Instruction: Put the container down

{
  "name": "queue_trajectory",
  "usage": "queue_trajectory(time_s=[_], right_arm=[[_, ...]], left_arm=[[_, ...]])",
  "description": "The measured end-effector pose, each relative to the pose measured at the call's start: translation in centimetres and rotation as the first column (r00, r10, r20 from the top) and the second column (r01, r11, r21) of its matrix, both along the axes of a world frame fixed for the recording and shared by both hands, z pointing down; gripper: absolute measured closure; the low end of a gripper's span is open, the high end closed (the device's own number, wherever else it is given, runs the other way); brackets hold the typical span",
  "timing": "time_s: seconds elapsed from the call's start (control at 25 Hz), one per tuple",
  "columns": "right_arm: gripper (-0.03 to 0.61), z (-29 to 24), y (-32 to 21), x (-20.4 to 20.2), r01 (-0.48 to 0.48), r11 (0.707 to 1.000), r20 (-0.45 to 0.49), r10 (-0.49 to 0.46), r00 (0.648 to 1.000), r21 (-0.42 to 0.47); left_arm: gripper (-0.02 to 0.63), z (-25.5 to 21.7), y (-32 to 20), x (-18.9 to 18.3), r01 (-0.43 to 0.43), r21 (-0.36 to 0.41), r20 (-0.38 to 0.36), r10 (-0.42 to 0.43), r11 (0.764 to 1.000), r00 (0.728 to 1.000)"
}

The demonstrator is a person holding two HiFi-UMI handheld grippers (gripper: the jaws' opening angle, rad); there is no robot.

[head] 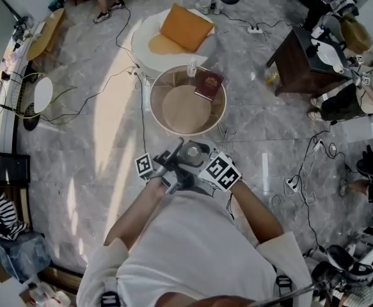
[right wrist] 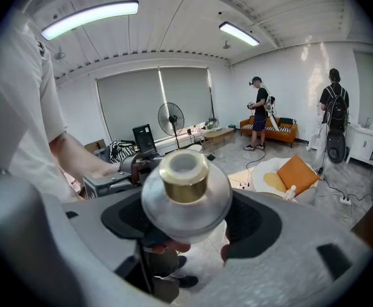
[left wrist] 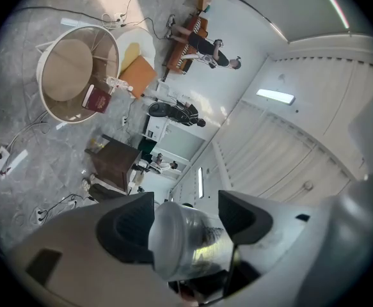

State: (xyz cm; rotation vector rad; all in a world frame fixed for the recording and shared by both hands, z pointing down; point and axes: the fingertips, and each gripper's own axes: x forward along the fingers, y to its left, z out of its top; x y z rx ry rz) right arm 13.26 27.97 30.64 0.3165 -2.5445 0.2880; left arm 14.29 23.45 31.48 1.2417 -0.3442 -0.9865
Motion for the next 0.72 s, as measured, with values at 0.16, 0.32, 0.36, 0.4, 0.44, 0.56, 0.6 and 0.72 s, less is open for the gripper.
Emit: queue_trajectory(time_s=[0.16, 0.32, 0.36, 0.4, 0.44, 0.56, 0.6, 0.72], right_arm=[[0.241, 0.1, -1.5, -0.8, -0.007, 1.0, -0.001, 0.007, 1.0, -0.008], [0.241, 0.6, -3.4, -1.7, -0.024, 1.0, -0.004, 0.024, 1.0, -0.012], [0.241, 0.7, -4.0, -2.0, -0.029, 1.0, -0.005, 0.029, 1.0, -0.012], [0.241, 0.7, -4.6, -2.3, -0.034, 0.999, -0.007, 0.034, 0.999, -0.011], [0.241, 0.8, -5.2, -2.6, -0.04, 0.999, -0.008, 0.04, 0.999, -0.01], [0.241, 0.7, -7.2, -4.0, -0.058, 0.998, -0.016, 0.058, 0.998, -0.01], [0.241, 0.7, -7.9, -4.4, -0.064, 0.998, -0.019, 0.064, 0.998, -0.008], [0.241, 1.0, -10.5, -5.6, -0.084, 0.996, -0.026, 0.084, 0.996, -0.001]], left_arm=[[0.322, 0.2, -1.5, -0.8, 0.002, -0.01, 0.0, -0.002, 1.0, 1.0], [0.322, 0.6, -3.4, -1.6, -0.015, -0.013, -0.007, 0.015, 1.0, 1.0], [0.322, 0.7, -4.0, -1.9, -0.021, -0.014, -0.009, 0.021, 1.0, 1.0], [0.322, 0.8, -4.6, -2.1, -0.026, -0.014, -0.011, 0.026, 1.0, 1.0], [0.322, 0.8, -5.2, -2.4, -0.033, -0.013, -0.012, 0.033, 0.999, 0.999], [0.322, 0.7, -7.1, -3.7, -0.058, -0.007, -0.001, 0.058, 0.998, 0.998], [0.322, 0.8, -7.9, -4.1, -0.067, -0.004, 0.004, 0.067, 0.998, 0.998], [0.322, 1.0, -10.3, -5.3, -0.091, -0.003, 0.005, 0.091, 0.996, 0.996]])
